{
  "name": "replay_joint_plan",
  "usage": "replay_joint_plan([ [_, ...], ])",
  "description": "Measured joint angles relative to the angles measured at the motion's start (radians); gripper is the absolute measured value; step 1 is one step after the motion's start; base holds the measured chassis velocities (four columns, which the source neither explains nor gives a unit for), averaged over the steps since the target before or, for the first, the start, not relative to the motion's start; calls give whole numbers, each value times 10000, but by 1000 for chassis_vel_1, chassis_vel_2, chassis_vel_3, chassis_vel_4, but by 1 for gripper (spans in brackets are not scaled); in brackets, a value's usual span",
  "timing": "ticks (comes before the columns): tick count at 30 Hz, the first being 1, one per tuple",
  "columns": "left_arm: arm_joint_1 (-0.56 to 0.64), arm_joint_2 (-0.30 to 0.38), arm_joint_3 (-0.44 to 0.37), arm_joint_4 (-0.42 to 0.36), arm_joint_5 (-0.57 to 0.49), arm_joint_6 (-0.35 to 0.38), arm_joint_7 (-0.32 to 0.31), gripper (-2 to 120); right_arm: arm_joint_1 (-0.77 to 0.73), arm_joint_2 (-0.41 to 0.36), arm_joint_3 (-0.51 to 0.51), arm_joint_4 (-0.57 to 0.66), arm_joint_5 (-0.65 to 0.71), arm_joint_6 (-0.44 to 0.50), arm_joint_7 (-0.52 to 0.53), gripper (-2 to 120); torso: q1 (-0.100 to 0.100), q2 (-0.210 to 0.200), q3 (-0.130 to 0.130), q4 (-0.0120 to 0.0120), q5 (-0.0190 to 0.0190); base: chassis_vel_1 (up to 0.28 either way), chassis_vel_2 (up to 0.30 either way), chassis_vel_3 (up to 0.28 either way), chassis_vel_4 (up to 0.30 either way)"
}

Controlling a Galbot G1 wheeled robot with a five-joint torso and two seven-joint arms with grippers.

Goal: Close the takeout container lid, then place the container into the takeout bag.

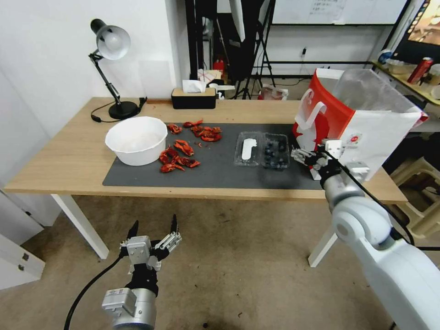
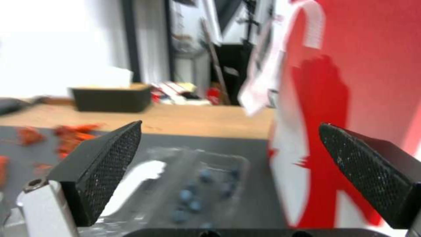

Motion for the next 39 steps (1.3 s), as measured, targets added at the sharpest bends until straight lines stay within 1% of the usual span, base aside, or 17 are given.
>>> replay_joint_plan([
  [1,0,0,0,0,0,0,0,100,0,0,0,0,0,0,0,100,0,0,0,0,0,0,0,0,0],
  [4,0,11,8,0,-17,-18,0,100,-608,210,66,79,-312,830,-552,100,0,0,0,2,0,0,0,0,0],
  [5,0,11,8,0,-17,-18,0,100,-608,210,66,79,-312,830,-552,100,0,0,0,2,0,0,0,0,0],
  [7,-4,25,8,0,-33,-24,0,100,-952,384,117,77,-453,1278,-676,100,0,0,0,1,0,0,0,0,0],
  [8,-5,55,3,0,-62,-35,0,100,-1322,559,227,31,-598,1778,-858,100,0,0,0,2,-1,0,0,0,0],
  [9,-5,55,3,0,-62,-35,0,100,-1322,559,227,31,-598,1778,-858,100,0,0,0,2,-1,0,0,0,0],
  [12,-30,121,-28,0,-143,-44,5,100,-2089,837,464,-75,-965,2766,-1180,100,0,0,0,-1,1,0,0,0,0],
  [13,-30,121,-28,0,-143,-44,5,100,-2089,837,464,-75,-965,2766,-1180,100,0,0,0,-1,1,0,0,0,0],
  [17,-93,186,-36,5,-216,-45,18,100,-3376,1409,967,-41,-1568,3885,-1551,100,0,0,-1,0,0,0,0,0,0],
  [18,-93,186,-36,5,-216,-45,18,100,-3376,1409,967,-41,-1568,3885,-1551,100,0,0,-1,0,0,0,0,0,0],
  [21,-140,201,-31,31,-226,-56,29,100,-4481,1826,1355,-3,-2005,4548,-1947,100,0,1,0,-1,-1,0,0,0,0],
  [22,-140,201,-31,31,-226,-56,29,100,-4481,1826,1355,-3,-2005,4548,-1947,100,0,1,0,-1,-1,0,0,0,0],
  [25,-160,224,-24,59,-230,-111,49,100,-5412,2260,1510,-106,-2229,5231,-2406,100,0,1,0,-1,-1,0,0,0,0],
  [26,-160,224,-24,59,-230,-111,49,100,-5412,2260,1510,-106,-2229,5231,-2406,100,0,1,0,-1,-1,0,0,0,0],
  [29,-171,235,-20,56,-240,-135,53,100,-5849,2664,1540,-431,-2386,5833,-2695,100,0,1,0,0,1,0,0,0,0],
  [33,-170,248,-12,59,-246,-158,65,100,-5975,2891,1532,-564,-2607,5900,-2688,100,0,1,0,0,0,0,0,0,0],
  [39,-177,266,-9,85,-263,-167,75,100,-5924,2991,1456,-633,-2730,5856,-2637,100,3,1,1,1,1,0,0,0,0],
])
